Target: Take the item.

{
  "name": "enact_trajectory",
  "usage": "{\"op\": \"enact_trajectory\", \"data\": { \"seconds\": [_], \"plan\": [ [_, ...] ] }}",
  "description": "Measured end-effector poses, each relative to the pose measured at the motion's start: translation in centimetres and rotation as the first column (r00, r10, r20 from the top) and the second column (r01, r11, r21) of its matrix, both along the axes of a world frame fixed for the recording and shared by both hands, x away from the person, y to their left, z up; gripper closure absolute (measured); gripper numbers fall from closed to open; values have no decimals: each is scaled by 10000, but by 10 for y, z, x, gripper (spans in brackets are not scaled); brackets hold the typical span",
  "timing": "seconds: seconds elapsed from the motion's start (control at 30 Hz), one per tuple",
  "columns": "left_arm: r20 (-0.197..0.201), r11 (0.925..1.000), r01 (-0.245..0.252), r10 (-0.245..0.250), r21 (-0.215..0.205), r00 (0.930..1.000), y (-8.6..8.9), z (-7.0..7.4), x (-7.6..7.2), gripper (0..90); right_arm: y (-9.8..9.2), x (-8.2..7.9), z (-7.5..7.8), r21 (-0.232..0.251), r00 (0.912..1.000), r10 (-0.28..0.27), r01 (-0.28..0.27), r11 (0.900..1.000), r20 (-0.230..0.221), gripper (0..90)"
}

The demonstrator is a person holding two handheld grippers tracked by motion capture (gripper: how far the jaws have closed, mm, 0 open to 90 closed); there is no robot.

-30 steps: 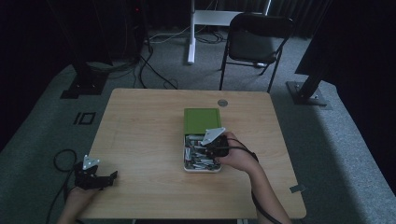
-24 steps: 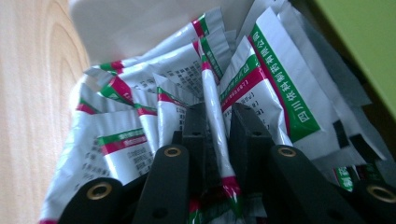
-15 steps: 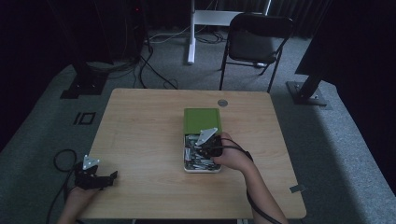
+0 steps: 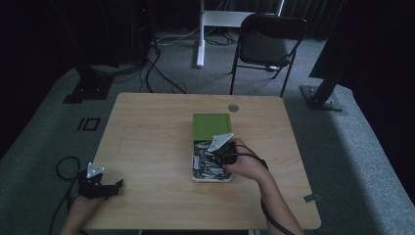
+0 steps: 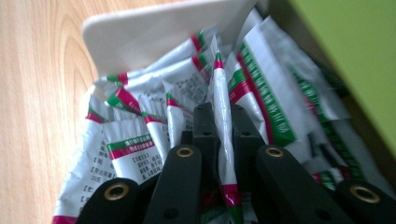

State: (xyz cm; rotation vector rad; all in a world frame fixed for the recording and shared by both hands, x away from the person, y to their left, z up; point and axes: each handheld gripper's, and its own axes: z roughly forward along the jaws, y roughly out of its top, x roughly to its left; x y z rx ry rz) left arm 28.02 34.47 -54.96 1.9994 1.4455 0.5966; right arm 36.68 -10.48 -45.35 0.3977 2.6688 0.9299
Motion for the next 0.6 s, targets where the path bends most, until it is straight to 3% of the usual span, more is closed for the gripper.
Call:
{"op": "enact_trajectory", "data": {
  "seconds": [0.33,0.5,0.6],
  "plan": [
    [2,10000,0,0,4,10000,0,0,0,12,-13,-4,16,1090,9998,-173,187,9939,-141,843],
    [2,10000,-2,2,2,10000,0,0,0,12,-18,-5,25,1740,9992,-347,374,9840,-187,843],
    [3,10000,-2,2,3,10000,0,0,0,11,-22,-5,31,2242,9976,-672,686,9721,-136,843]
  ]
}}
